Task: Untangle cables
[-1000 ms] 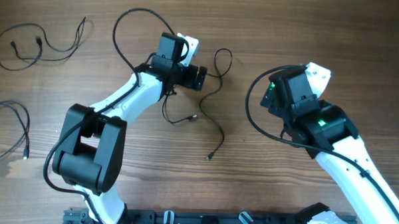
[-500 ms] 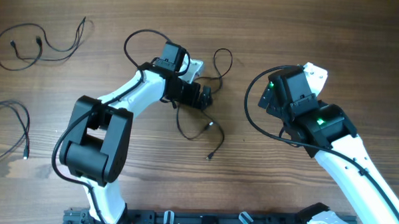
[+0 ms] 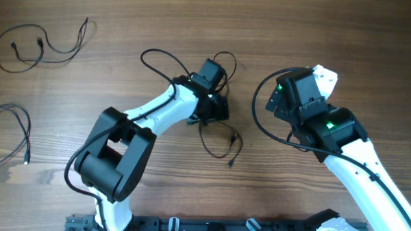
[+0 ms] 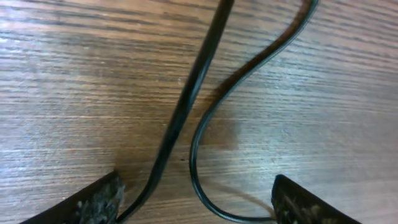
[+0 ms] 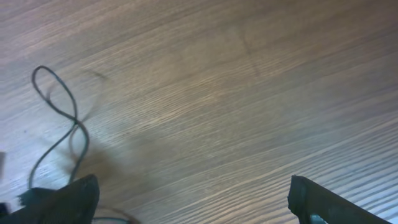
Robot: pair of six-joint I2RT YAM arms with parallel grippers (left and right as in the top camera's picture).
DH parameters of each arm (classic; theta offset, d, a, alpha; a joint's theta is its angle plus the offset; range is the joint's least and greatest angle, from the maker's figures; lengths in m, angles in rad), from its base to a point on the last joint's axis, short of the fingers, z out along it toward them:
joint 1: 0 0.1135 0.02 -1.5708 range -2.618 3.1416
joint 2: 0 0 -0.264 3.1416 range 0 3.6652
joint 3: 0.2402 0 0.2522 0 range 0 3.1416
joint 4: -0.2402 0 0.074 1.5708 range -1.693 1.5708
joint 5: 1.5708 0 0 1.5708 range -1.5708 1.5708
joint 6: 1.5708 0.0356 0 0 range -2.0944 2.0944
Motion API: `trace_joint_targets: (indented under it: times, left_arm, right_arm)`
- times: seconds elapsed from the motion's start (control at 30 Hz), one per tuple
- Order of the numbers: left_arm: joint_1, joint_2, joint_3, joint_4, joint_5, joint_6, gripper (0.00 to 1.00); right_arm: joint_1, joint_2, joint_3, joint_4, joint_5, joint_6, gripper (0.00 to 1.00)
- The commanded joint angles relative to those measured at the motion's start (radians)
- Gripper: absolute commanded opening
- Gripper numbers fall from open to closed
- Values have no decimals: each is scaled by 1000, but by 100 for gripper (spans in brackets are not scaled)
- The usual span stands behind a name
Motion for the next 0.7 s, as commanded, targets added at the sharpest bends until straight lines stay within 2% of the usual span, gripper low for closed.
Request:
trace_joint_targets:
  times: [0.0, 0.1, 0.23, 0.33, 0.37, 0.4, 0.47, 0.53, 0.57, 0.63, 0.67]
  left_arm:
    - [-9, 37, -33, -42, -86, -57, 71]
    - [-9, 44, -34, -117, -210, -57, 73]
    - [-10, 88, -34, -107, -226, -63, 74]
    - [-6, 95, -34, -170, -338, -60, 73]
    - [1, 95, -34, -172, -306, -60, 74]
    - [3, 95, -34, -177, -289, -53, 73]
    - [11, 95, -34, -242, -383, -53, 69]
    - [33, 95, -34, -328, -521, -53, 57]
    - [53, 95, -34, -344, -532, -49, 48]
    - [82, 95, -34, -332, -452, -41, 15]
    - [98, 95, -34, -319, -402, -1, 4]
  right_arm:
    - [0, -2, 4, 10, -83, 47, 100]
    - [0, -6, 4, 13, -83, 45, 100]
    - [0, -6, 4, 13, -71, 44, 100]
    - [0, -6, 4, 12, -60, 43, 100]
    - [0, -6, 4, 14, -60, 43, 100]
    - [0, -6, 4, 21, -60, 43, 100]
    - [0, -6, 4, 36, -60, 44, 100]
    - [0, -6, 4, 56, -60, 43, 100]
    - [0, -6, 4, 73, -60, 43, 100]
    - [0, -6, 4, 96, -60, 44, 100]
    - [0, -6, 4, 108, -61, 44, 100]
